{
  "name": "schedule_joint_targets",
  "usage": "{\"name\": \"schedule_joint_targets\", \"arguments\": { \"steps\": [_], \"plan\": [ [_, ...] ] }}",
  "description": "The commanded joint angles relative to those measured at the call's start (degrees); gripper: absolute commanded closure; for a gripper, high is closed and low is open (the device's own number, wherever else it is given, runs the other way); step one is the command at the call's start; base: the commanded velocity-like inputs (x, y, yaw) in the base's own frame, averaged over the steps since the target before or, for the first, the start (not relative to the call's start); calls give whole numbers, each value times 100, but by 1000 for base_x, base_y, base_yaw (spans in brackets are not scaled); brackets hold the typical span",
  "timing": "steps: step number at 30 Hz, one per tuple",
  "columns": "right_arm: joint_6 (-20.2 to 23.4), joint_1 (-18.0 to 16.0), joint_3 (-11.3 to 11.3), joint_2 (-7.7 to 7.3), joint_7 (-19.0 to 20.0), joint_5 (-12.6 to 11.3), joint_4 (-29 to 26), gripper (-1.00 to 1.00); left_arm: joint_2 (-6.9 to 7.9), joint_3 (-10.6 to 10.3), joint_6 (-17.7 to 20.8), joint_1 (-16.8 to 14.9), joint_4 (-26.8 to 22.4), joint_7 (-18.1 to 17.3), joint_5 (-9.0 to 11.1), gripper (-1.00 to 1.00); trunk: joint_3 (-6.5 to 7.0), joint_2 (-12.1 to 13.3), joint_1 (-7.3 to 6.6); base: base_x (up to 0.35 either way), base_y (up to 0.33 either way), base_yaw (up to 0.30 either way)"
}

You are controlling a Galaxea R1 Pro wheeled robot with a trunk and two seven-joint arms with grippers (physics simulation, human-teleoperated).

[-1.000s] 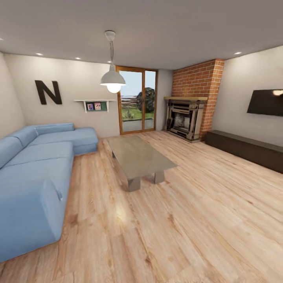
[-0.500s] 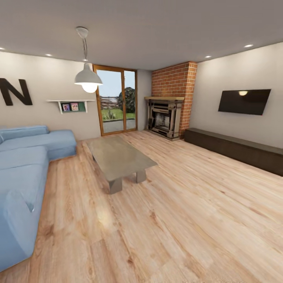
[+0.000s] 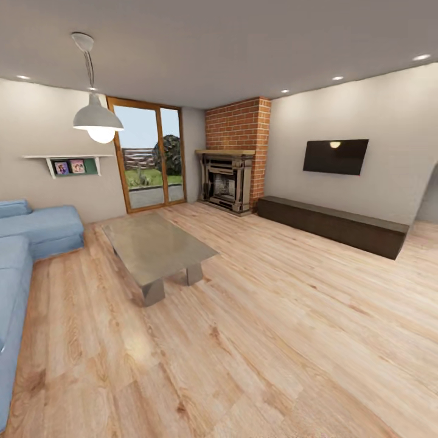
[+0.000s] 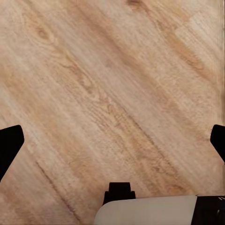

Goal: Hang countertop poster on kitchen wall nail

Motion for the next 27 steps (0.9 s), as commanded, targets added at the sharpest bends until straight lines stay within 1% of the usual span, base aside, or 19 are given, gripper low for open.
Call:
{"name": "schedule_joint_targets", "arguments": {
  "steps": [1,27],
  "plan": [
    [-19,-4,1,0,1,5,6,-100,1,0,-9,3,-7,-2,-4,-100,-5,-3,0,0,0,-300],
    [-19,-4,9,0,-7,5,8,-100,1,0,-9,3,-12,-4,-4,-100,-5,-3,0,0,0,-300]
  ]
}}
